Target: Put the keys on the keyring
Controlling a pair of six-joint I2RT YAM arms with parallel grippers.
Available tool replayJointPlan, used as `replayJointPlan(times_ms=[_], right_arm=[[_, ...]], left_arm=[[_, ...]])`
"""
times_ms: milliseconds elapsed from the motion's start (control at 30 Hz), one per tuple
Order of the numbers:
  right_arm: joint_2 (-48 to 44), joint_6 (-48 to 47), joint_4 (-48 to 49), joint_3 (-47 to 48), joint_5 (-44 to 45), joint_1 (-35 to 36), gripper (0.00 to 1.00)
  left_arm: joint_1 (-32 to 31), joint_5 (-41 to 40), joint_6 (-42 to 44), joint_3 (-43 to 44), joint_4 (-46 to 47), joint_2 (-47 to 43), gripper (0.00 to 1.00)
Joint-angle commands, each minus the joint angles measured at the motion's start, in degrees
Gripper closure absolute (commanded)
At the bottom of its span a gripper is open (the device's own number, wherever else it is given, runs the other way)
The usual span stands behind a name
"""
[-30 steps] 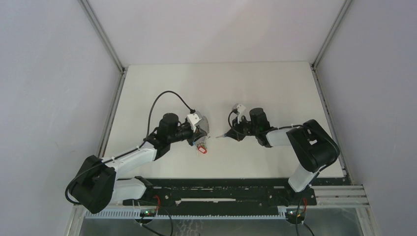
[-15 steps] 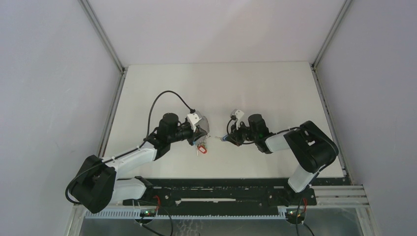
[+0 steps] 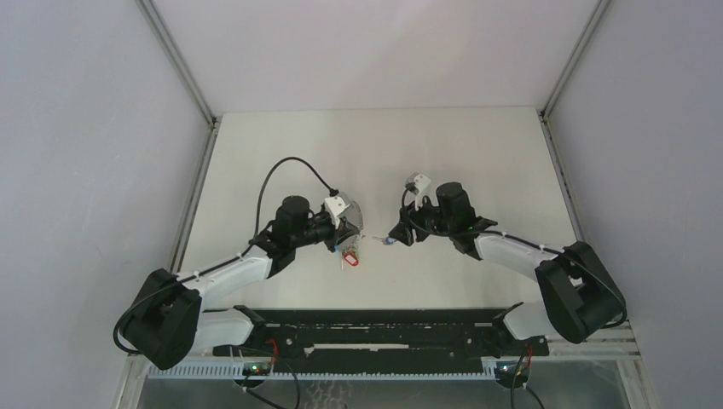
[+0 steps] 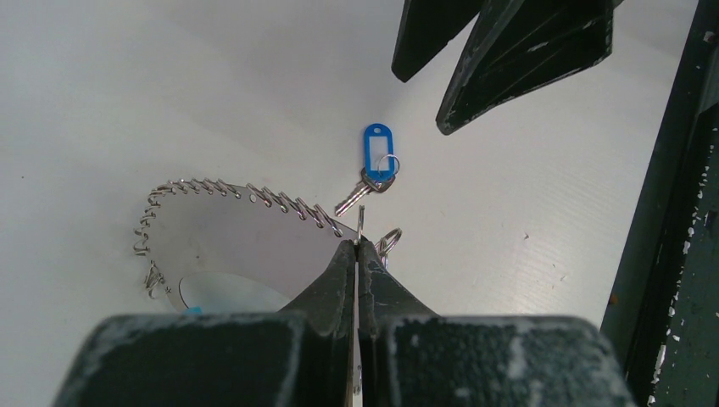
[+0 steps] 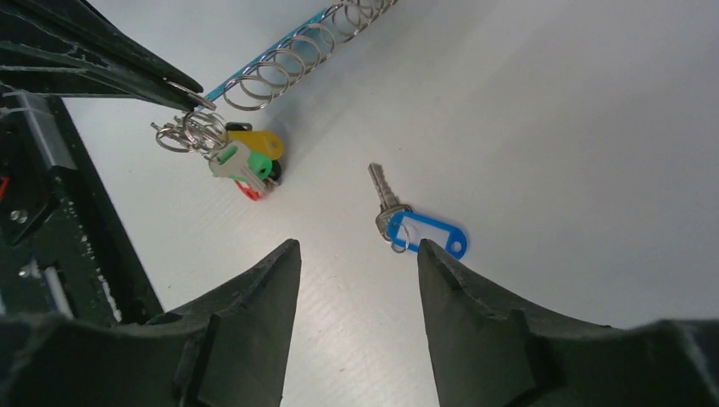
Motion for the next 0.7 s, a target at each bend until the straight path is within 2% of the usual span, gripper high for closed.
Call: replayJointPlan(times_ms=[0,167,333,433,667], right_arm=[[-1.9,3.8,-14.4,5.9,-2.8,-1.7,0.45],[2.1,0.9,-27.5,12.9,-4.3,-4.3,0.45],[10.7,-3.9,-39.9,23.4,-7.3,-4.8,0.51],[15.8,-5.4,-42.8,27.5,-9.0,-4.8,0.55],[23.5,-5.7,-42.9,32.2,-12.2,-4.7,0.62]], left_arm=[[0.2,0.2,0.5,0.9,3.5,-2.1,1.0],[0.2,-0.1,0.8,1.0,3.3,-2.3,1.0],[0.2,-0.1,1.1,1.3,3.0,-2.1,1.0],[0.2,0.0,1.1,1.4,3.0,-1.9,1.0],[0.2,-0.4,1.4,1.5,2.4,-1.8,0.99]])
